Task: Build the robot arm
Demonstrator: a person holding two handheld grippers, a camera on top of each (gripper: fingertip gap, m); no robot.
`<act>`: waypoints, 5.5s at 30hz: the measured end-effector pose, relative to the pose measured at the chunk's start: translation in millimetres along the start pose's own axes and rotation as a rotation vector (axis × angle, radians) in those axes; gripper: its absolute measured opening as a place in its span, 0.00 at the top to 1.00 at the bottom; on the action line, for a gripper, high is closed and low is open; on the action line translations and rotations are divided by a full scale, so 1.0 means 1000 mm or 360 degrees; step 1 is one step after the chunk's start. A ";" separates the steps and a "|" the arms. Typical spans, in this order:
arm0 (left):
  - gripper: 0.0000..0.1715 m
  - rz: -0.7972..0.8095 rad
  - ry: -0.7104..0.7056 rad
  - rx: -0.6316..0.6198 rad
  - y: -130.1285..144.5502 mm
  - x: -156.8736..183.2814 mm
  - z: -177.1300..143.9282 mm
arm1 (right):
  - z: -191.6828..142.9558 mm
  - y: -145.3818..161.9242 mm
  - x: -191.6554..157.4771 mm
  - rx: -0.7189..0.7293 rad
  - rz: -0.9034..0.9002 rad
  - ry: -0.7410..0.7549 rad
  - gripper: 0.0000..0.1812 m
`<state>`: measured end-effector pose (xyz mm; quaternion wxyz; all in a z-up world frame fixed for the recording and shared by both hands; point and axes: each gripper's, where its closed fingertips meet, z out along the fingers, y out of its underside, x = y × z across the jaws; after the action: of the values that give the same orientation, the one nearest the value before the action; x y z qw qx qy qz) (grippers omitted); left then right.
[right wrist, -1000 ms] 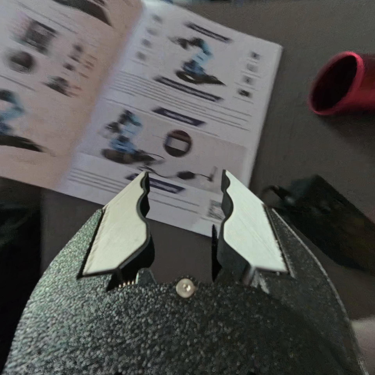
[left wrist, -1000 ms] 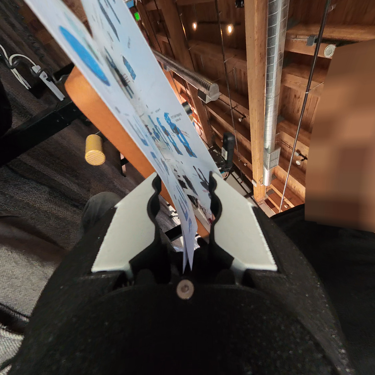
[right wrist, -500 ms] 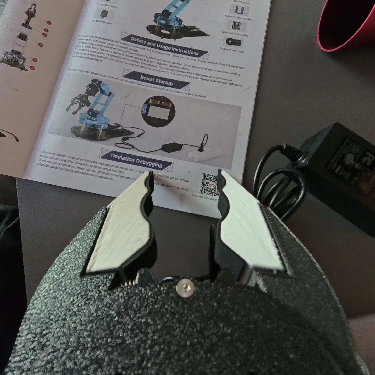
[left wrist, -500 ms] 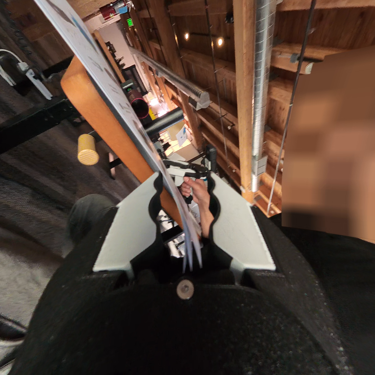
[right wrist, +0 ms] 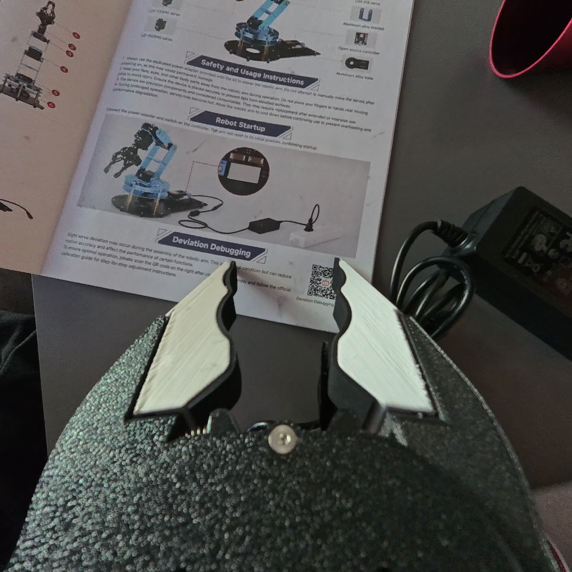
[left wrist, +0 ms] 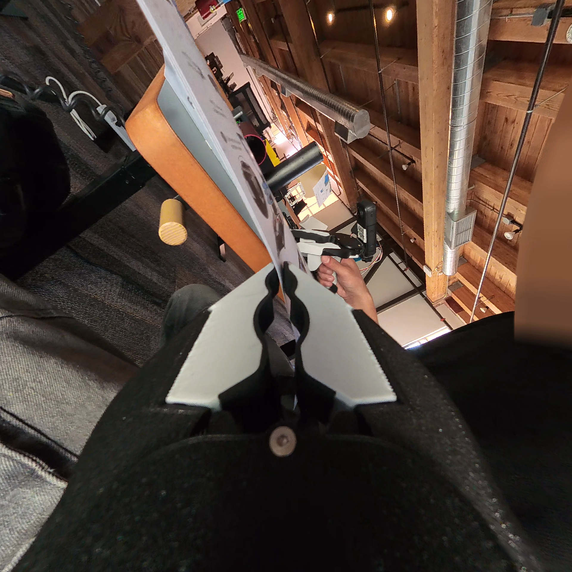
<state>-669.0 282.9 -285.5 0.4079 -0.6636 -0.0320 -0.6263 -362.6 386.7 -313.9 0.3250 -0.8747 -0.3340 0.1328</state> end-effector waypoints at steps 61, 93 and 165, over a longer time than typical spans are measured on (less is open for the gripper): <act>0.97 0.0133 -0.0273 -0.0200 -0.040 -0.036 -0.002 | -0.047 0.010 0.007 0.0077 0.0268 -0.0153 0.97; 0.73 0.0063 0.0145 -0.0676 0.031 0.145 0.237 | -0.149 -0.088 -0.151 0.0751 -0.0977 0.0097 1.00; 0.88 0.0342 -0.0551 -0.0231 0.032 -0.011 0.071 | -0.124 0.020 -0.017 0.0749 0.0675 -0.0463 0.73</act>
<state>-596.1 308.1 -302.5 0.4119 -0.7885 0.0144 -0.4566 -309.3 304.8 -233.8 0.4320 -0.7976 -0.1478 0.3940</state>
